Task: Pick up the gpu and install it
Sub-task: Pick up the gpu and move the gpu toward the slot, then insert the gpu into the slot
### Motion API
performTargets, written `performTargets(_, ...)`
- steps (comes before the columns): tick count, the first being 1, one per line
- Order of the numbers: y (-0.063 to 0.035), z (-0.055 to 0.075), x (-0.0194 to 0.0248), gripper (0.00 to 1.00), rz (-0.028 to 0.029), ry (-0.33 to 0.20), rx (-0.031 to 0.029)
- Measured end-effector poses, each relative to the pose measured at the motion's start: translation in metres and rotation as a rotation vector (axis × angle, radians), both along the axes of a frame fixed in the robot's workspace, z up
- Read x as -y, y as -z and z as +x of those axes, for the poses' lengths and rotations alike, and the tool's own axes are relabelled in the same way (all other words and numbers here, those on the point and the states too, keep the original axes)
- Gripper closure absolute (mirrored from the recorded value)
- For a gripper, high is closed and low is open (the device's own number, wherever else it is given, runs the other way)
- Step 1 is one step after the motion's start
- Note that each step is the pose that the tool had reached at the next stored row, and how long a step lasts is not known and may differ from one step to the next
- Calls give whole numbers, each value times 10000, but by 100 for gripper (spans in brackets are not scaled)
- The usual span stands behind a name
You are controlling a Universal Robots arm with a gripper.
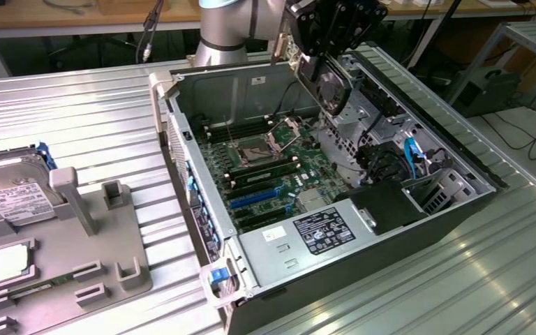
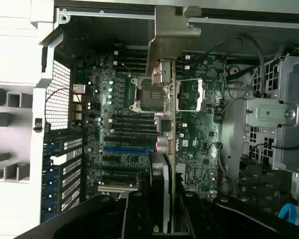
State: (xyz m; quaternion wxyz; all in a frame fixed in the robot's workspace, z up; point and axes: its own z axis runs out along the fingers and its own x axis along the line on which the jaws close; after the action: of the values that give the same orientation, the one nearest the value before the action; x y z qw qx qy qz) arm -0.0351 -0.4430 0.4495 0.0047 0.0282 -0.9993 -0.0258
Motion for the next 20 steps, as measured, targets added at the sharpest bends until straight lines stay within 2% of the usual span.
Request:
performTargets(1, 17, 142, -17, 72, 0, 1, 0)
performTargets(2, 22, 169, -20, 72, 0, 0, 1)
performTargets(9, 22, 169, -20, 72, 0, -72, 1)
performTargets(20, 22, 169, -17, 72, 1, -1158, 1)
